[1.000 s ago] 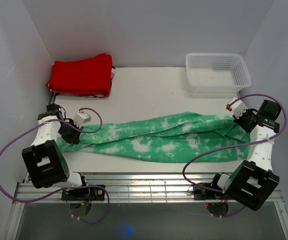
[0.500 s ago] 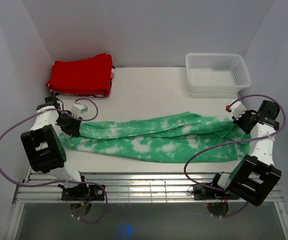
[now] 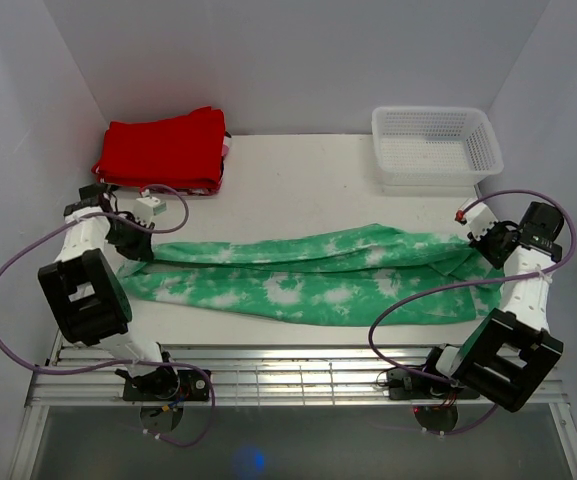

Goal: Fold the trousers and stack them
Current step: Flatten the trousers out

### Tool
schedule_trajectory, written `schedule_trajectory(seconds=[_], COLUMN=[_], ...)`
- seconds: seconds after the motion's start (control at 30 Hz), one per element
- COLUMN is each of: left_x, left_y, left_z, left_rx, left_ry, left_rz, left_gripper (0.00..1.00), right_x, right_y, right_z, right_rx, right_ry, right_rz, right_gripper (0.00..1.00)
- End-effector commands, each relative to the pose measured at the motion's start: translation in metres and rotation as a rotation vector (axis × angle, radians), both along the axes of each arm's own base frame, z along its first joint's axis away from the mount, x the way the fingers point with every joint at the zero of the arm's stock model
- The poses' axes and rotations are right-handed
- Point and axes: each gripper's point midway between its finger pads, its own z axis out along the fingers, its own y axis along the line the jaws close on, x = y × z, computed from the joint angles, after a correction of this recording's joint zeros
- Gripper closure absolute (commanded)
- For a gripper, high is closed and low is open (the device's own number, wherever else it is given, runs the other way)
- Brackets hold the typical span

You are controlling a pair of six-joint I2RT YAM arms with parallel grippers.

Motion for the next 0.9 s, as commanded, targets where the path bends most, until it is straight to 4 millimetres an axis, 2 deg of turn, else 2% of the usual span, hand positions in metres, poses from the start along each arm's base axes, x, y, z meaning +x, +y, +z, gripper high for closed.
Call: schedule_trajectory(seconds=[0.0,0.07,0.1,0.17,0.27,0.33,0.37,0.43,0.53,0.57,0.6,0.63,0.67,0.7,0.73,0.77,0.8,0.83,0.87], left_x=[0.018,0.008,0.0,-0.02,-0.038,-0.039,-0.038,-0.031,0.002,0.025,0.039,0.054,0.079,0.094,0.112,0.134,0.148,0.158,0.164], left_y=[0.023,0.031,0.031,0.028,0.025,0.022,0.017,0.015,0.03,0.04,0.043,0.048,0.055,0.06,0.068,0.073,0.077,0.079,0.075], left_z=[0.065,0.074,0.08,0.08,0.091,0.1,0.102,0.105,0.098,0.094,0.092,0.092,0.086,0.084,0.082,0.095,0.069,0.065,0.059], left_rx=[0.069,0.111,0.142,0.151,0.15,0.138,0.109,0.073,0.04,0.0,-0.037,-0.067,-0.118,-0.14,-0.145,-0.167,-0.193,-0.2,-0.205], left_ry=[-0.236,-0.255,-0.278,-0.243,-0.251,-0.275,-0.287,-0.29,-0.281,-0.258,-0.249,-0.25,-0.224,-0.222,-0.239,-0.266,-0.208,-0.197,-0.167], left_rz=[0.048,0.053,0.015,-0.019,-0.051,-0.018,-0.014,0.033,0.115,0.184,0.219,0.253,0.321,0.357,0.39,0.437,0.461,0.473,0.477], left_gripper=[1.0,1.0,1.0,1.0,1.0,1.0,1.0,1.0,1.0,1.0,1.0,1.0,1.0,1.0,1.0,1.0,1.0,0.93,0.82], right_x=[0.005,0.002,-0.001,-0.003,-0.009,-0.013,-0.009,-0.004,0.024,0.033,0.045,0.062,0.075,0.089,0.11,0.122,0.133,0.14,0.151], right_y=[-0.013,-0.017,-0.021,-0.022,-0.023,-0.022,-0.02,-0.013,-0.007,-0.012,-0.006,-0.012,-0.018,-0.014,-0.019,-0.024,-0.019,-0.019,-0.024], right_z=[0.024,0.027,0.029,0.041,0.055,0.054,0.06,0.05,0.039,0.024,0.022,0.033,0.018,0.02,0.038,0.023,0.024,0.021,0.02], right_rx=[-0.044,-0.051,-0.051,-0.066,-0.085,-0.088,-0.094,-0.059,-0.049,-0.04,-0.029,-0.019,-0.003,0.007,0.025,0.03,0.038,0.045,0.04], right_ry=[-0.101,-0.117,-0.125,-0.156,-0.201,-0.22,-0.26,-0.275,-0.261,-0.214,-0.209,-0.242,-0.206,-0.215,-0.266,-0.226,-0.22,-0.206,-0.193], right_rz=[-0.026,-0.028,-0.039,-0.021,0.006,0.018,0.034,0.045,0.041,0.013,0.02,-0.019,-0.058,-0.069,-0.117,-0.158,-0.163,-0.184,-0.214], right_gripper=[0.92,0.92,0.92,0.92,0.92,0.92,0.92,0.92,0.92,0.92,0.92,0.92,0.92,0.92,0.92,0.92,0.92,0.9,0.71])
